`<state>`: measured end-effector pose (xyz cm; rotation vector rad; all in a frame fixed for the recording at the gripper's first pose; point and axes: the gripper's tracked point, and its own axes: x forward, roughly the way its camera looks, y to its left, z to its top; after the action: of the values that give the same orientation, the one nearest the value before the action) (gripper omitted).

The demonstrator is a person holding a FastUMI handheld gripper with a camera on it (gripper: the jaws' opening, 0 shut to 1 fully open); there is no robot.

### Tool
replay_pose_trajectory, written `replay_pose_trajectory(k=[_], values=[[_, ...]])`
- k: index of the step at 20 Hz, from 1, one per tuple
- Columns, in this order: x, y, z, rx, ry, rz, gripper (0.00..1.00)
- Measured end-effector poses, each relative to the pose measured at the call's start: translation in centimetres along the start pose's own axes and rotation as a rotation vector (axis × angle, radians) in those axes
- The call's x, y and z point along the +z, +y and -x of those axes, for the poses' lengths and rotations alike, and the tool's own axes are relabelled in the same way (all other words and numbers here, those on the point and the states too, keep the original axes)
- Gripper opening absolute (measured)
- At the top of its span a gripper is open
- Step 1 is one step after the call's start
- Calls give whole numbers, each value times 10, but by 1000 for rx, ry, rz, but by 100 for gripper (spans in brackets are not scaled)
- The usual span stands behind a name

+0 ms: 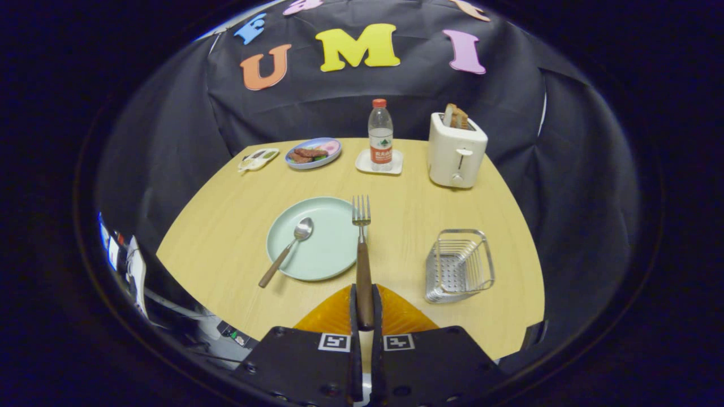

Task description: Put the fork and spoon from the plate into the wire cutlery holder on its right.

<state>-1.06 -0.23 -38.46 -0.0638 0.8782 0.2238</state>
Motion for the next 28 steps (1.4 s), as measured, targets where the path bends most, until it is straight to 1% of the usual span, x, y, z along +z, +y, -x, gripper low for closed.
replay_pose_trajectory(k=[3, 6, 10, 16, 21, 24, 27, 28], values=[[-9, -34, 22, -33, 15, -36, 6], [-14, -60, 41, -45, 38, -66, 6], [-22, -90, 46, -78, 111, -92, 6], [-35, -98, 45, -76, 303, -68, 6], [-15, -103, 37, -89, 350, -142, 6], [-7, -105, 36, -82, 411, -136, 6], [-9, -106, 38, -89, 496, -109, 6], [-10, -103, 39, -79, 524, -109, 6]])
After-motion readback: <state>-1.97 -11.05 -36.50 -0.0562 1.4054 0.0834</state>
